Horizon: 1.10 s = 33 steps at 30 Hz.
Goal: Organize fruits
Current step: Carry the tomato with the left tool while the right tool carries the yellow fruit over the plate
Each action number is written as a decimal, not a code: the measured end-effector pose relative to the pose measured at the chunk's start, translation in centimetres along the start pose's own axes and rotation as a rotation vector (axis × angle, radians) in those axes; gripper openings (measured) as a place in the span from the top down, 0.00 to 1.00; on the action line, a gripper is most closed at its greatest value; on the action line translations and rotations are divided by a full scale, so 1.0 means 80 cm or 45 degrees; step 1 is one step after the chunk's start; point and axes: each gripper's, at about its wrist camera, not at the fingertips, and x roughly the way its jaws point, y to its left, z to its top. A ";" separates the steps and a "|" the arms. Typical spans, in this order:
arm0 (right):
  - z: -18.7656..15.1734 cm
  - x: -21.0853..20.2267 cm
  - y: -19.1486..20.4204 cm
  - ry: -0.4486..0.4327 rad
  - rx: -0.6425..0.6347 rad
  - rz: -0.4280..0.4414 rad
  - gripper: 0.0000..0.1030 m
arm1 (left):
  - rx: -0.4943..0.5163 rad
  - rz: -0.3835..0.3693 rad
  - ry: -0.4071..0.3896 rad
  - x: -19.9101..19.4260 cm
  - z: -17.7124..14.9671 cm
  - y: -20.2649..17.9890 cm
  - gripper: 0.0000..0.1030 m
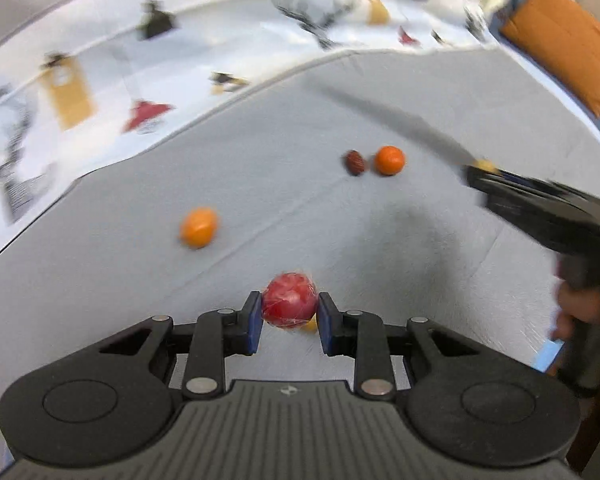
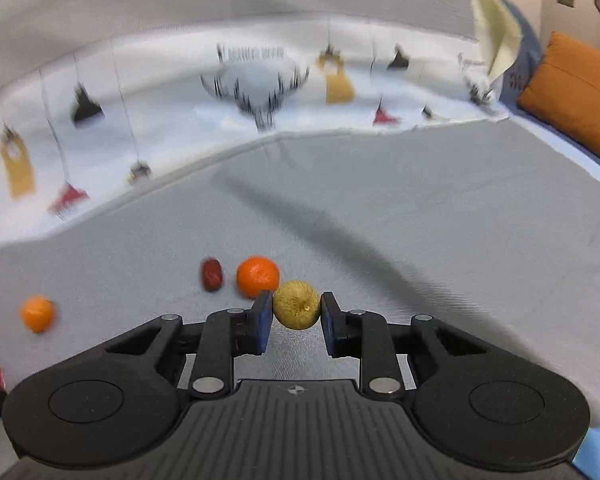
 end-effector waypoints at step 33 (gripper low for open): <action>-0.164 -0.483 0.223 -0.120 -0.556 0.807 0.74 | -0.566 0.226 -0.189 -0.406 -0.376 0.126 0.69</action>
